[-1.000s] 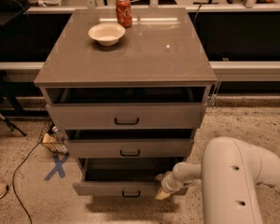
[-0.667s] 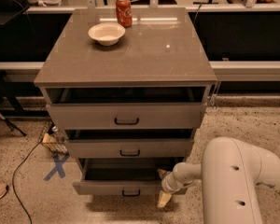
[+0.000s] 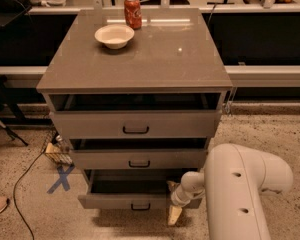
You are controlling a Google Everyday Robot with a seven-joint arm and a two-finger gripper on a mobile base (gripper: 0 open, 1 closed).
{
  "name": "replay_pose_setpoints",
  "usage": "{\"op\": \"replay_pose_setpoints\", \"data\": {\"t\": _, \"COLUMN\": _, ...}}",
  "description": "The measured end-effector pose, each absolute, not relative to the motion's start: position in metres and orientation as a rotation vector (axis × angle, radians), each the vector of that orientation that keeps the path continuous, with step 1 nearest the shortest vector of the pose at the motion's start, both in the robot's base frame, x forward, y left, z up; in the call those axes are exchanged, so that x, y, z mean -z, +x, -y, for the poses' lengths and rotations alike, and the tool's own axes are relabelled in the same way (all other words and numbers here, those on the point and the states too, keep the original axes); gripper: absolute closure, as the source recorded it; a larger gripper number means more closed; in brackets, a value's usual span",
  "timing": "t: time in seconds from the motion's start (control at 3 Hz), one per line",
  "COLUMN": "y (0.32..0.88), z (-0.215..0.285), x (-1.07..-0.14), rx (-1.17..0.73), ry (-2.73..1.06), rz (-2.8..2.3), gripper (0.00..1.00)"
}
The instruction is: Open bottom drawer
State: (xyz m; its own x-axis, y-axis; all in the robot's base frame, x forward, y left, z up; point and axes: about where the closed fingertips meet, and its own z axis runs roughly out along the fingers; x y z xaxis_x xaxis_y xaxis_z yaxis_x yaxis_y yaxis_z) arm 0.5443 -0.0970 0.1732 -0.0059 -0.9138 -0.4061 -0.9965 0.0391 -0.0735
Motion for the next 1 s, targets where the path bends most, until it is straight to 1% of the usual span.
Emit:
{"op": "replay_pose_setpoints", "data": {"t": 0.33, "y": 0.539, "z": 0.093, "x": -0.165, "rx": -0.347, "ry": -1.973, "rz": -2.02, "gripper": 0.17}}
{"op": "replay_pose_setpoints", "data": {"t": 1.0, "y": 0.517, "z": 0.097, "x": -0.171, "rx": -0.363, "ry": -1.979, "rz": -2.043, "gripper": 0.63}}
